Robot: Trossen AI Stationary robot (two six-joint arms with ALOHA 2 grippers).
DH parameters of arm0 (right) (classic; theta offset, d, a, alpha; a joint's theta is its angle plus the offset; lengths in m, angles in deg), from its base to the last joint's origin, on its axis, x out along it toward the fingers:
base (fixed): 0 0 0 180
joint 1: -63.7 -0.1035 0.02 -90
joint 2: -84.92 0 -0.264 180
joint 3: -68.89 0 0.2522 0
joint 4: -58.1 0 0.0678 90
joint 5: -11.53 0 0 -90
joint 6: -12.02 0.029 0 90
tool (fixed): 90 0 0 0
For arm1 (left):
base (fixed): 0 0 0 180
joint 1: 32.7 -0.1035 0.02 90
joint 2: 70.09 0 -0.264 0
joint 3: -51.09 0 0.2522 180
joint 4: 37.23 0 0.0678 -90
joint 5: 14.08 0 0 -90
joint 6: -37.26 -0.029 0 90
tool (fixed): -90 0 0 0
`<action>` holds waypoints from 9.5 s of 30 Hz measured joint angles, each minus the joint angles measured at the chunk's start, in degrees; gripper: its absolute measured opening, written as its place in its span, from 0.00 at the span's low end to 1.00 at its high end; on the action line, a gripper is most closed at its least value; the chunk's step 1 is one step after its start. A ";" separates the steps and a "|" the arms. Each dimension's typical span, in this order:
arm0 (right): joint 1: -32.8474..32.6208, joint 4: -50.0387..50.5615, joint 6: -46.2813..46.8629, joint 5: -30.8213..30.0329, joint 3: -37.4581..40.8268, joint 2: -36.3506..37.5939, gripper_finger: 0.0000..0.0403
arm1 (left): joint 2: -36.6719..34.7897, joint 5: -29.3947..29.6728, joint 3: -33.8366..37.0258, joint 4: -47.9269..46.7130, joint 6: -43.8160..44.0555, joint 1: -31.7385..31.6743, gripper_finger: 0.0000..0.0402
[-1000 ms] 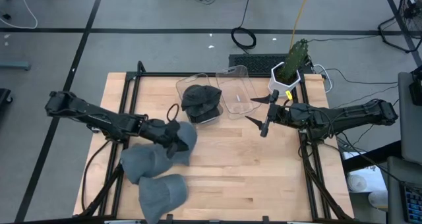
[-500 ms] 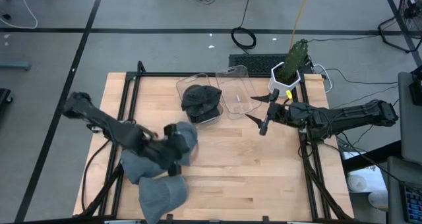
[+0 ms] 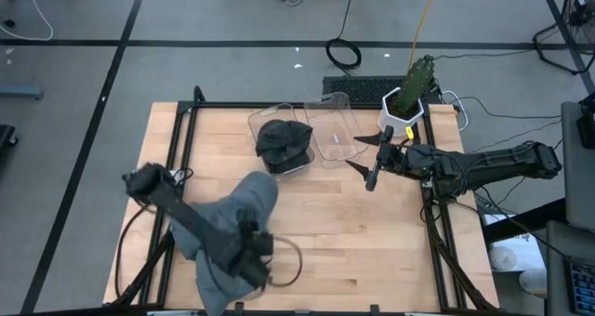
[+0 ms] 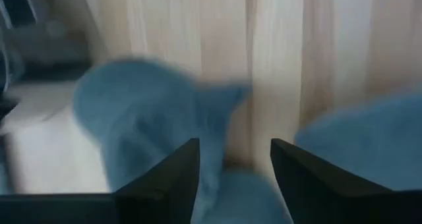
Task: Pick & Place hat
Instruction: Put the top gray cap into the right transparent bin
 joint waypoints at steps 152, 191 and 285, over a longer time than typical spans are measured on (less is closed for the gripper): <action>-0.28 -36.31 -43.00 8.82 0.02 -24.13 0.82 | -16.68 54.43 -7.30 25.85 -38.13 -9.34 0.00; -7.44 -53.70 -36.55 11.69 0.04 -31.23 0.63 | -19.12 51.61 -7.28 35.73 -48.85 -10.98 0.00; -18.86 -55.63 -65.47 -21.45 -0.22 -24.49 0.00 | -21.61 47.90 -7.32 43.52 -48.12 -10.01 0.83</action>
